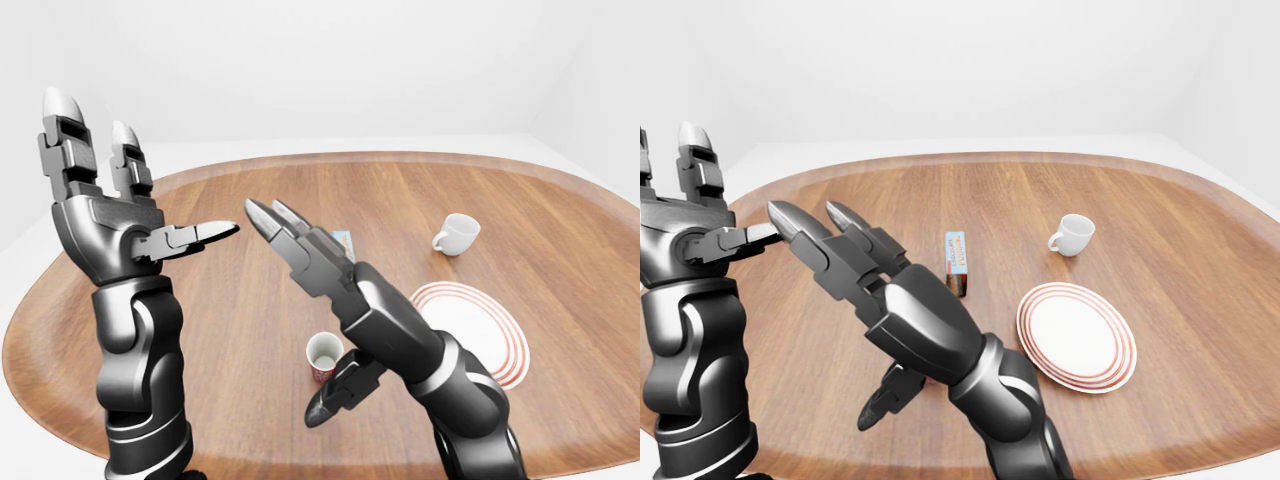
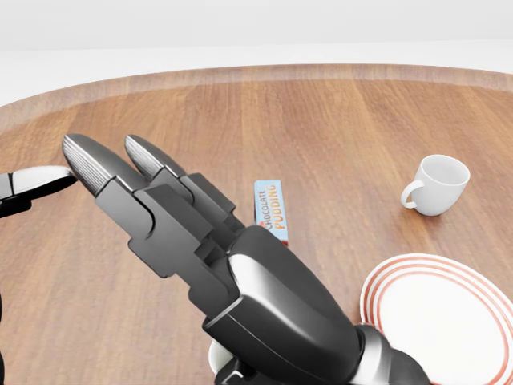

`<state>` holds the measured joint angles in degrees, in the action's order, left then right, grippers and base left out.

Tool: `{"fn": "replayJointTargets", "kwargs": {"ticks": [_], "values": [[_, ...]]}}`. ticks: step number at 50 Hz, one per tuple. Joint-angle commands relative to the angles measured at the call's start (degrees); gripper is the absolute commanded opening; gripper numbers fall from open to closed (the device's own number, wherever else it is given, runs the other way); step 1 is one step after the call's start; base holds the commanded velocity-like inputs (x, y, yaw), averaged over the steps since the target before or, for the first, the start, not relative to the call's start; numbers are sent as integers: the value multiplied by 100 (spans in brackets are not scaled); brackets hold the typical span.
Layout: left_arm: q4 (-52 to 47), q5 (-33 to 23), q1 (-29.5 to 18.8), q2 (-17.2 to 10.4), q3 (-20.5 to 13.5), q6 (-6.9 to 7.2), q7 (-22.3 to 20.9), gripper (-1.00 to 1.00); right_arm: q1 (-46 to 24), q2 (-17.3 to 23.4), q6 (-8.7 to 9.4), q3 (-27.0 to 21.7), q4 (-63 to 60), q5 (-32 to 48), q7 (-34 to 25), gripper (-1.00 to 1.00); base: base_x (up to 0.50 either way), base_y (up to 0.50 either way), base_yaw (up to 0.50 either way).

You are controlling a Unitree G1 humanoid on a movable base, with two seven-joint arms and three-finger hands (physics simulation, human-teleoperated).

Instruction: Pick up the red mug and put it on the plate

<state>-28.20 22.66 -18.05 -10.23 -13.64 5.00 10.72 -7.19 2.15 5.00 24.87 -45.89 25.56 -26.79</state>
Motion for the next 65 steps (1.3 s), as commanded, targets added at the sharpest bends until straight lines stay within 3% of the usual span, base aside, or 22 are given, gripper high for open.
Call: {"fn": "replayJointTargets", "kwargs": {"ticks": [1, 17, 32, 65], "values": [[-37, 26, -10, -13, -13, 0, 20, 98, 52, -156, 0, 76, 373, 657, -496, 100, 0, 0, 0], [17, 25, -18, -32, -24, 0, 7, 98, -36, -370, 0, -272, 855, 1018, -957, 100, 0, 0, 0], [19, 36, 3, -34, -41, 0, 2, 98, -109, -515, 0, -304, 1301, 1511, -1310, 100, 0, 0, 0], [104, 17, 10, -24, -32, 0, -23, 98, 55, -761, 0, -107, 1861, 3006, -1321, 100, 0, 0, 0]]}}
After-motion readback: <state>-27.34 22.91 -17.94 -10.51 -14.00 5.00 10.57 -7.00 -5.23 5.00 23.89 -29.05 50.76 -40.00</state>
